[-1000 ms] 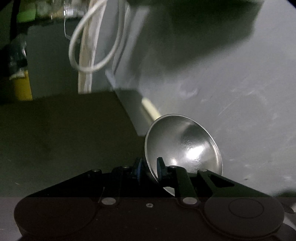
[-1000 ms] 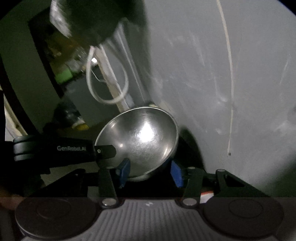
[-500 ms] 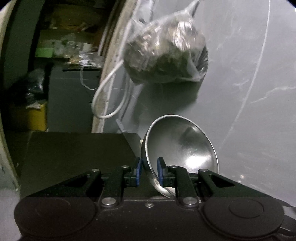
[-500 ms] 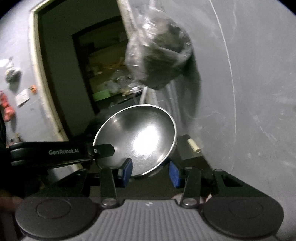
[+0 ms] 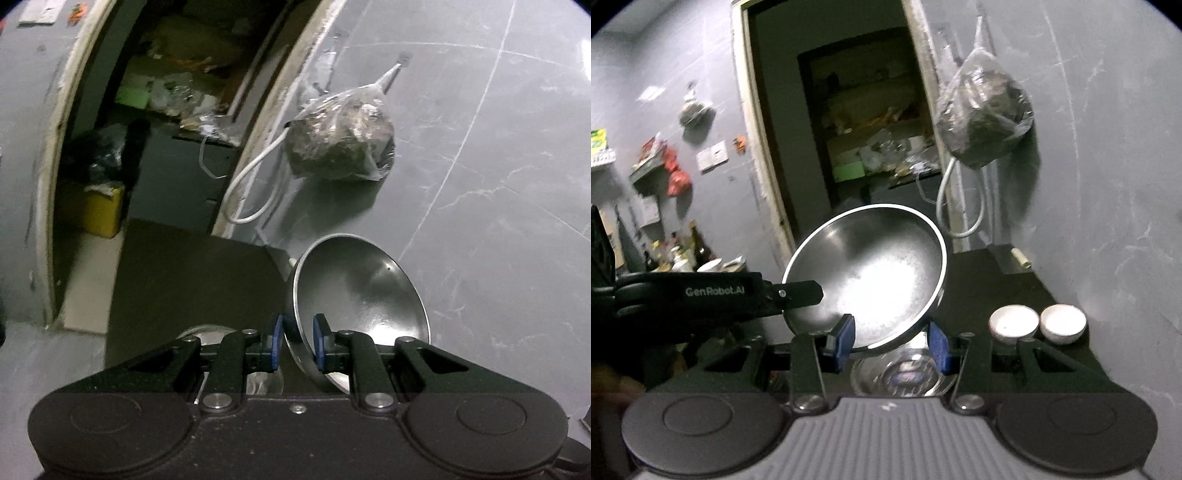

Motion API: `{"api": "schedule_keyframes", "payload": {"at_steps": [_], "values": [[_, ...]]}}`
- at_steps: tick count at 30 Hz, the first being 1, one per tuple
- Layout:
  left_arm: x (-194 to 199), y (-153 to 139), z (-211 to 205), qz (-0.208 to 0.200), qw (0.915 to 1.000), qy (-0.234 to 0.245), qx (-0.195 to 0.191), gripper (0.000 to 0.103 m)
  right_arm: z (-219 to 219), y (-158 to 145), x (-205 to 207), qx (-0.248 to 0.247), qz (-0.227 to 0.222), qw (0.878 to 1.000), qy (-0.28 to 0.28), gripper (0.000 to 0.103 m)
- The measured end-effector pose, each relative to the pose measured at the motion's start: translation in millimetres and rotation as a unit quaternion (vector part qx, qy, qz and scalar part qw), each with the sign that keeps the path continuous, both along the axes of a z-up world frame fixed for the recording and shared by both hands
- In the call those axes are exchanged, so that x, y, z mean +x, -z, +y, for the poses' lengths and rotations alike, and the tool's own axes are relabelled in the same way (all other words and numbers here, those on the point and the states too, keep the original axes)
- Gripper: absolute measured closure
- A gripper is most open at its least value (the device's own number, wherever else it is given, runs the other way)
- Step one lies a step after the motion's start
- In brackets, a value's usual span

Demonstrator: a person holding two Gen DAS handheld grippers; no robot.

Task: Organize plates and bowls
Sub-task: 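Lift the steel pot with both grippers and carry it toward the plate stack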

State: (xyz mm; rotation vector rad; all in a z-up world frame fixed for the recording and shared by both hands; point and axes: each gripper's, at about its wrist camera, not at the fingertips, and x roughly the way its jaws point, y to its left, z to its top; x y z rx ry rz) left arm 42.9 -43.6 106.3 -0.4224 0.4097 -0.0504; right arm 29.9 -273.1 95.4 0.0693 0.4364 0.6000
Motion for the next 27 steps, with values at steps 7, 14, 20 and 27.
{"api": "schedule_keyframes", "payload": {"at_steps": [7,14,20,27], "values": [[-31.8,5.4,7.9,0.014,0.9995,-0.027,-0.009,0.085,7.1,-1.4,-19.3,-0.029,0.000,0.998,-0.049,0.054],[-20.6,3.7,11.9,0.023,0.9983,-0.053,-0.004,0.085,16.9,-2.2,0.1,-0.045,0.007,0.995,-0.091,0.054],[-8.5,5.2,17.9,0.034,0.9969,-0.071,0.003,0.085,27.9,-3.7,25.8,-0.046,0.012,0.992,-0.115,0.054],[-5.2,7.2,21.4,0.034,0.9946,-0.097,0.016,0.085,37.6,1.4,42.1,-0.046,0.013,0.989,-0.141,0.054]]}}
